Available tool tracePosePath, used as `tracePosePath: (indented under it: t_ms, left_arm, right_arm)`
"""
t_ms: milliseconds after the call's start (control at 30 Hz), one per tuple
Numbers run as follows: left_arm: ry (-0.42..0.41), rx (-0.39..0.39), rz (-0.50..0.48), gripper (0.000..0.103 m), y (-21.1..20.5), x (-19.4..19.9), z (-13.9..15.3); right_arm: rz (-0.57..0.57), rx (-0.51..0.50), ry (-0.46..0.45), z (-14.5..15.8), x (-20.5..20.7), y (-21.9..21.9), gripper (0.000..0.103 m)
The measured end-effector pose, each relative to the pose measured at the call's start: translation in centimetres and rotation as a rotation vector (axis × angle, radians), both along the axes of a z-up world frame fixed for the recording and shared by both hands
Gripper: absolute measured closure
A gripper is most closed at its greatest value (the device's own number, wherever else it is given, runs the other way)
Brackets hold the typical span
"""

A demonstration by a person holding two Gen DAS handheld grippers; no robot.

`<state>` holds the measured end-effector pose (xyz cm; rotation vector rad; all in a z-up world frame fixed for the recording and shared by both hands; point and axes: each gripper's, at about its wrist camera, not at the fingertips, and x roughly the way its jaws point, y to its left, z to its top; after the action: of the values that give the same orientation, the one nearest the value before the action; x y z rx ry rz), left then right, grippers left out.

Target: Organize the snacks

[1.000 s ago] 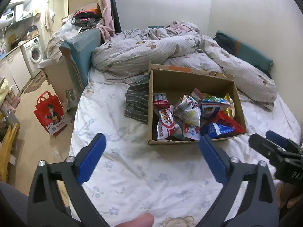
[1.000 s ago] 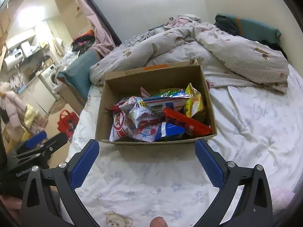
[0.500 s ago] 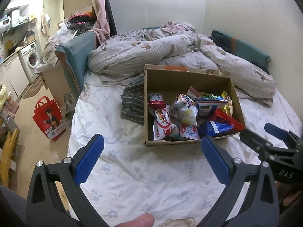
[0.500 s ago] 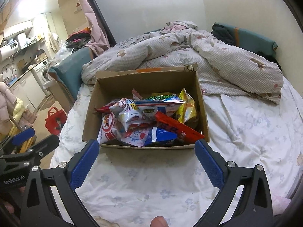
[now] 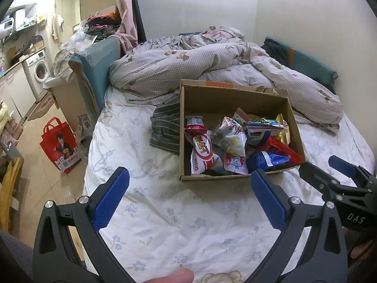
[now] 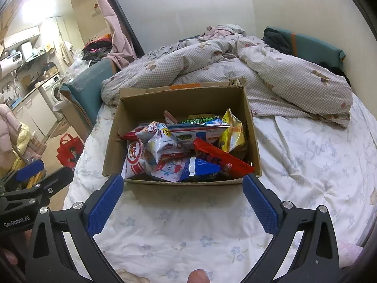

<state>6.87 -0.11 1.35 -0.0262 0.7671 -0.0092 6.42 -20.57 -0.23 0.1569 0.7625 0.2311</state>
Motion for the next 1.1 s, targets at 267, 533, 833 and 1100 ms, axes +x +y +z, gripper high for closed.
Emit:
tracePosePath:
  t_ms: [267,533,833,1100]
  left_arm:
    - [0.000,-0.008,0.009,0.002,0.00,0.02,0.12]
    - [-0.001,-0.011,0.007,0.002,-0.13,0.06,0.06]
    - [0.001,-0.015,0.008,0.002,-0.17,0.10,0.03]
    - [0.001,-0.027,-0.008,0.001,-0.41,0.10,0.03]
  right_arm:
    - [-0.003,-0.004,0.001,-0.04,0.02,-0.10,0.000]
    - [-0.005,-0.005,-0.001,-0.01,0.09,-0.20,0.000]
    - [-0.004,-0.008,-0.003,-0.05,0.04,-0.26,0.000]
    - [-0.005,-0.013,0.001,-0.04,0.09,-0.22,0.000]
